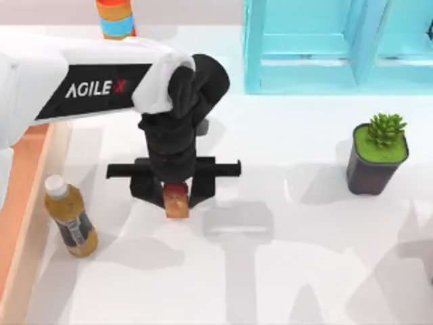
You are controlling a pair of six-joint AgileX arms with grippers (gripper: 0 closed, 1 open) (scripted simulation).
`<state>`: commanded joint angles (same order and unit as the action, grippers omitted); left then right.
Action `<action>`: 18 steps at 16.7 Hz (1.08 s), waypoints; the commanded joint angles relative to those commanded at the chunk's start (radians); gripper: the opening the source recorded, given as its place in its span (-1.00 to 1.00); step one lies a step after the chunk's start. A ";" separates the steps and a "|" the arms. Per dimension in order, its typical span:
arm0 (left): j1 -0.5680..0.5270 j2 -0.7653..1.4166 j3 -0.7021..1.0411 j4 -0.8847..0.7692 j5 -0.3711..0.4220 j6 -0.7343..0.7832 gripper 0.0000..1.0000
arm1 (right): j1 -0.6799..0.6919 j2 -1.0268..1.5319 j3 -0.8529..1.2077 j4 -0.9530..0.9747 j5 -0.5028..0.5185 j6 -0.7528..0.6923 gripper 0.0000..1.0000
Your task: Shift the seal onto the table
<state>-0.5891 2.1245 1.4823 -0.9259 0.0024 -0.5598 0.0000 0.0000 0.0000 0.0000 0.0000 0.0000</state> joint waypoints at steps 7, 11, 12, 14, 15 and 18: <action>0.000 0.000 0.000 0.000 0.000 0.000 0.36 | 0.000 0.000 0.000 0.000 0.000 0.000 1.00; 0.000 0.000 0.000 0.000 0.000 0.000 0.96 | 0.000 0.000 0.000 0.000 0.000 0.000 1.00; 0.000 0.000 0.000 0.000 0.000 0.000 1.00 | 0.000 0.000 0.000 0.000 0.000 0.000 1.00; 0.000 0.000 0.000 0.000 0.000 0.000 1.00 | 0.000 0.000 0.000 0.000 0.000 0.000 1.00; 0.000 0.000 0.000 0.000 0.000 0.000 1.00 | 0.000 0.000 0.000 0.000 0.000 0.000 1.00; 0.000 0.000 0.000 0.000 0.000 0.000 1.00 | 0.000 0.000 0.000 0.000 0.000 0.000 1.00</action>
<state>-0.5891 2.1245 1.4823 -0.9259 0.0024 -0.5598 0.0000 0.0000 0.0000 0.0000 0.0000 0.0000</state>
